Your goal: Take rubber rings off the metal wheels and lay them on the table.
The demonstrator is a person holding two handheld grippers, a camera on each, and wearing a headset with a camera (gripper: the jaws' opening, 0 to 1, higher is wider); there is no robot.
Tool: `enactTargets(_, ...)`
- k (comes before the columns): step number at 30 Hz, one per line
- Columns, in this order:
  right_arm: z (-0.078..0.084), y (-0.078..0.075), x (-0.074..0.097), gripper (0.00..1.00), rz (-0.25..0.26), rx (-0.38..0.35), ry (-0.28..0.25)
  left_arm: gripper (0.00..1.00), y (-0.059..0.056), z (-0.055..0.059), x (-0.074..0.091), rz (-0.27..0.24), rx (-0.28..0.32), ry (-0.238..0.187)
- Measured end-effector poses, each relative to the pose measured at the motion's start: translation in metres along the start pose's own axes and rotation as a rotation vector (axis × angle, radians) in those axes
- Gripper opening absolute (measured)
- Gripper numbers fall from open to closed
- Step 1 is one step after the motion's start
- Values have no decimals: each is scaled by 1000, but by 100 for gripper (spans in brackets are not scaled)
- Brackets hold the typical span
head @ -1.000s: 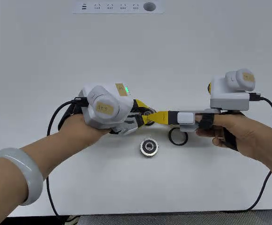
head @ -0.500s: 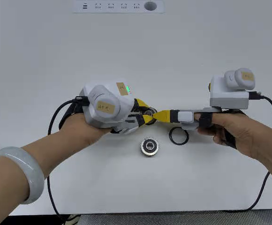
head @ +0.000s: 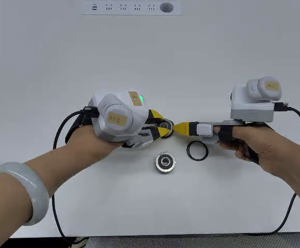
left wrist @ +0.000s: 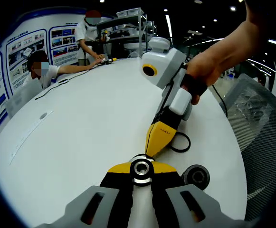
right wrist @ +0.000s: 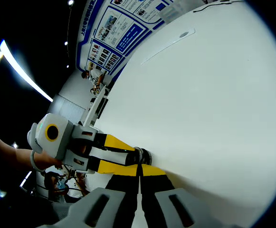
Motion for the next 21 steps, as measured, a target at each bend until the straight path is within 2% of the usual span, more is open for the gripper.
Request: enactTargets(21,0,6,1,1,-3,-10,-16,13,-1,0,-1,2,-7,5)
Point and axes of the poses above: the centre of the closed fingertips' face, and the gripper's own axes: x roughly backward along the fingers, y roughly to its left, z roughly out of its underside, the point moved 6 cm from there along x, roughly backward along the fingers, and after that the axes turned 5 degrees about z, right-handed, at the moved point
